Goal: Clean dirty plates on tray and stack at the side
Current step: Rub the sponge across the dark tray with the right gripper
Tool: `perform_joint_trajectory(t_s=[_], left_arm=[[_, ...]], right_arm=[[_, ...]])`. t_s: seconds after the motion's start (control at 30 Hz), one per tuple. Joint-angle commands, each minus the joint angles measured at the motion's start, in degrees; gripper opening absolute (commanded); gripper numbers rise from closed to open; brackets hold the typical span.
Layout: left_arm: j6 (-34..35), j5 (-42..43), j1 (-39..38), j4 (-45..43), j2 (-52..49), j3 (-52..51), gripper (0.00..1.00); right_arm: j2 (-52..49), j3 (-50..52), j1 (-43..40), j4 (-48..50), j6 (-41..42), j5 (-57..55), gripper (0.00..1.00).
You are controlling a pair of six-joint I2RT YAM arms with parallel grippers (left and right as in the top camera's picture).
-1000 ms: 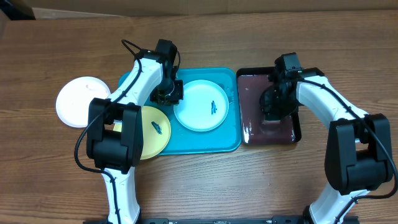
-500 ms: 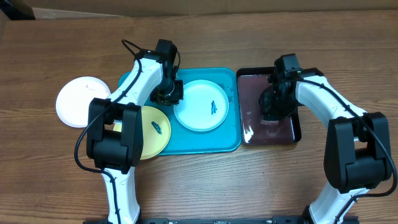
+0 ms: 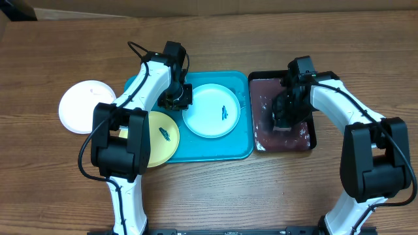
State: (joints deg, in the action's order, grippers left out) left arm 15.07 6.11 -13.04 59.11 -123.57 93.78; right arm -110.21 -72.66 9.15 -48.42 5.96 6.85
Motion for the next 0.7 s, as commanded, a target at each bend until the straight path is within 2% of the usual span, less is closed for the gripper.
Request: perform_joint_trajectory(t_s=[0.0, 0.5, 0.6, 0.67], left_arm=[[0.79, -0.57, 0.15, -0.02, -0.83, -0.2, 0.24], [0.76, -0.57, 0.15, 0.04, -0.83, -0.2, 0.24], [0.79, -0.57, 0.15, 0.2, -0.83, -0.2, 0.24], [0.79, -0.57, 0.15, 0.2, -0.83, -0.2, 0.24]], right_arm=[[-0.39, -0.37, 0.13, 2.58, 0.07, -1.09, 0.67], [-1.14, 1.81, 0.17, 8.57, 0.28, -3.43, 0.71], [-1.14, 1.84, 0.17, 9.46, 0.31, -3.8, 0.68], [-1.14, 1.84, 0.17, 9.75, 0.28, -3.82, 0.59]])
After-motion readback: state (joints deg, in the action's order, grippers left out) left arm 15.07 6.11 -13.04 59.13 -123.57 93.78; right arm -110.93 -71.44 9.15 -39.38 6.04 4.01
